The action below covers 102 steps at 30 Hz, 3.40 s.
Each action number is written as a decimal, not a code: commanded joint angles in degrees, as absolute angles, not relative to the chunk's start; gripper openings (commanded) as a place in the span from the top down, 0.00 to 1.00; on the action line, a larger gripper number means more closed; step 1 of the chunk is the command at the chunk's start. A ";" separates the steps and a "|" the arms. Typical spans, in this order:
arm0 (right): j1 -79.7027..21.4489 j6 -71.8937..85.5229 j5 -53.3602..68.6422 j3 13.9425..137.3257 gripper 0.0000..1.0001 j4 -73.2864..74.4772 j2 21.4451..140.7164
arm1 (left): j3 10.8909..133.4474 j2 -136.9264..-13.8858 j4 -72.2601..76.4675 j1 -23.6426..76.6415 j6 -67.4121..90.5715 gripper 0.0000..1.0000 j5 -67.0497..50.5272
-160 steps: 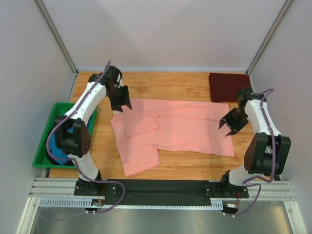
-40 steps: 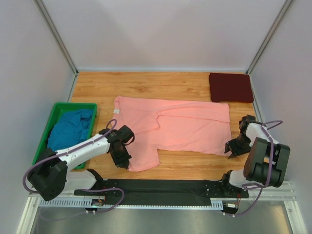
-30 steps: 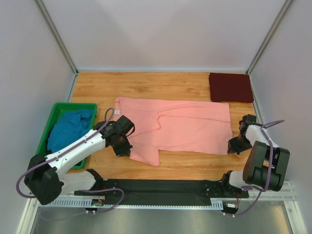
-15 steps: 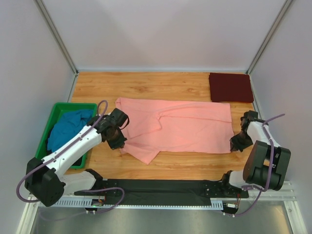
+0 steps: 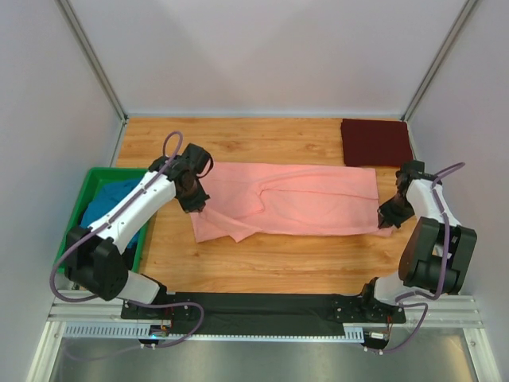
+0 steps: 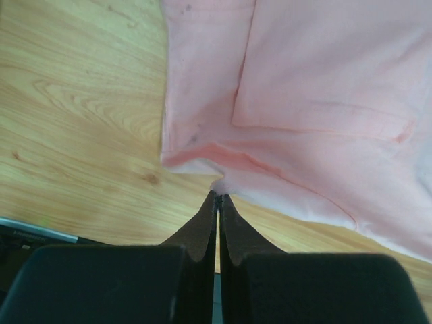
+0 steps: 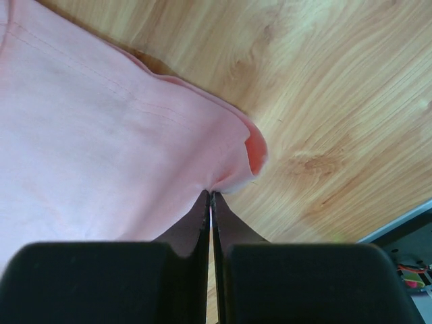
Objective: Fold and stack the t-shirts
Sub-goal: Fold the tshirt
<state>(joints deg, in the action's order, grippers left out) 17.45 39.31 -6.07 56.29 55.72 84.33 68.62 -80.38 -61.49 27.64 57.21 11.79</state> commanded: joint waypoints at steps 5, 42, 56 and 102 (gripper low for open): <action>15.38 39.90 -2.12 63.72 1.00 56.43 90.08 | 81.79 -88.85 -60.55 22.15 45.02 1.00 14.76; 13.97 42.28 -1.05 77.96 1.00 53.70 106.61 | 109.51 -119.00 -58.80 14.85 32.17 1.00 8.53; 13.97 42.63 -1.14 81.83 1.00 54.84 110.12 | 112.94 -123.57 -59.15 13.98 31.46 1.00 10.28; 14.85 37.88 -5.18 68.21 0.51 53.09 101.77 | 68.30 -92.99 -48.17 16.44 34.54 0.50 -5.36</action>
